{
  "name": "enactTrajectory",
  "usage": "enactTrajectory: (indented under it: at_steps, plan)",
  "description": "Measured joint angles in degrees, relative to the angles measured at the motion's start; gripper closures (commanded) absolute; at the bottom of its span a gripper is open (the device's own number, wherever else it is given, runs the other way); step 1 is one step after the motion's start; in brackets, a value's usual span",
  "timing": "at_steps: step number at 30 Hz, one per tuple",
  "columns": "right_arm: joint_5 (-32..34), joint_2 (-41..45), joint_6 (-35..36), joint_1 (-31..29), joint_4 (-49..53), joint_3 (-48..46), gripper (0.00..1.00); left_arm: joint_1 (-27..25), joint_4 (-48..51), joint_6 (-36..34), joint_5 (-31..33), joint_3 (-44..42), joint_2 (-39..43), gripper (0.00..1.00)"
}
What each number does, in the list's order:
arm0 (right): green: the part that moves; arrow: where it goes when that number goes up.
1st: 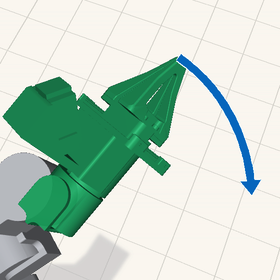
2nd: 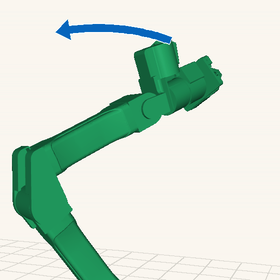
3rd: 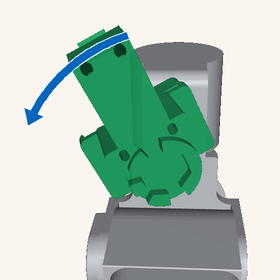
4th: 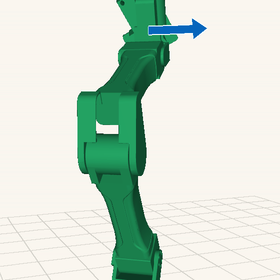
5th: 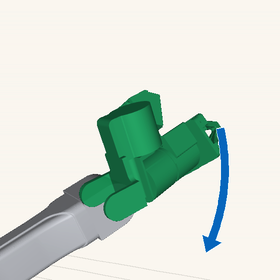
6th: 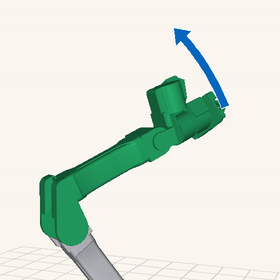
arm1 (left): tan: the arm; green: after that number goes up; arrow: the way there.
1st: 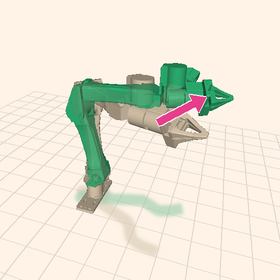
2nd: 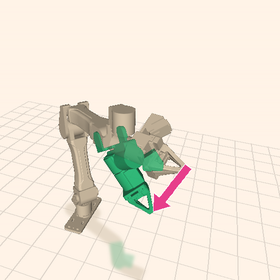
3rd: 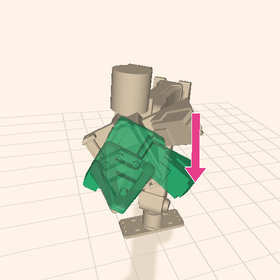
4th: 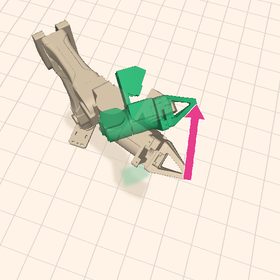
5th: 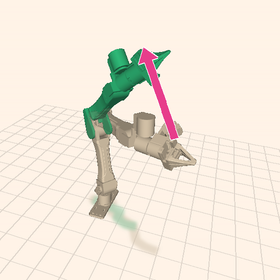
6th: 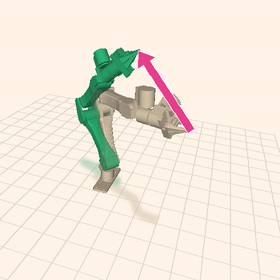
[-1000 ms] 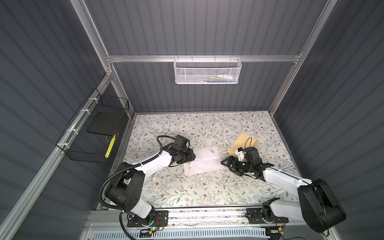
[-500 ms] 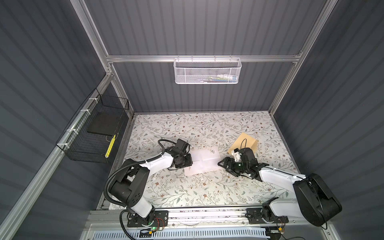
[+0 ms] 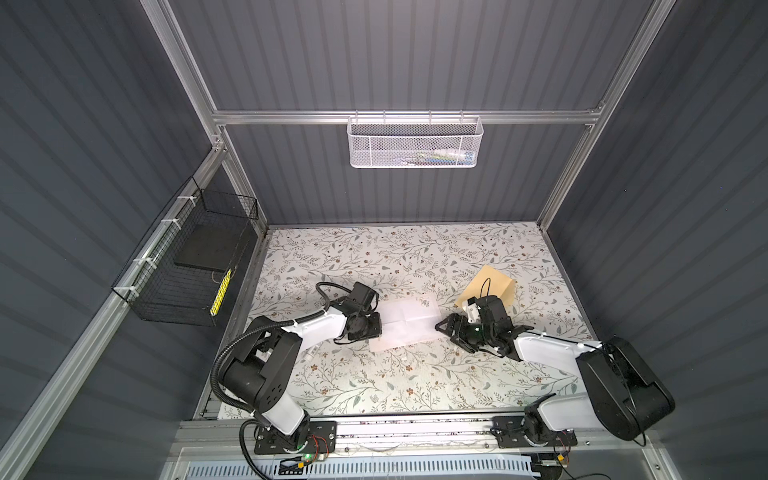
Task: Place the letter into the envelope and seal it
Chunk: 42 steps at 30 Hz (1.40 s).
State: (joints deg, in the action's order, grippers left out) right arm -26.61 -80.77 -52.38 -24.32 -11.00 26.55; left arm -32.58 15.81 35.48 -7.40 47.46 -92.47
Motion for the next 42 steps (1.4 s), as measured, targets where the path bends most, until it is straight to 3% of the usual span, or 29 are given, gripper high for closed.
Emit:
enactTrajectory:
  at_steps: [18,26,29,31,35,42]
  plan:
    - [-1.2,-6.8,-2.6,-0.4,-12.1,-0.1,0.39,0.0,-2.5,-1.6,0.1,-0.6,-0.4,0.81]
    - [0.2,-5.4,-1.3,-0.8,-10.9,-0.2,0.67,0.0,-3.5,-2.2,0.1,-0.6,-0.7,0.83]
    - [1.2,-4.2,-0.1,-1.0,-8.7,0.2,0.85,0.0,-4.1,-2.3,-0.1,-0.7,-0.9,0.86]
    - [2.2,-3.9,0.7,-1.3,-6.6,1.0,0.91,0.0,-4.7,-2.4,-0.3,-0.7,-1.1,0.88]
    - [4.2,-3.2,3.6,-2.5,-2.1,3.3,0.96,0.0,-5.8,-2.3,-1.1,-0.7,-1.6,0.9]
    - [8.4,0.0,7.5,-5.5,4.3,5.5,0.96,0.0,-8.7,-2.3,-2.9,-1.7,-1.9,0.91]
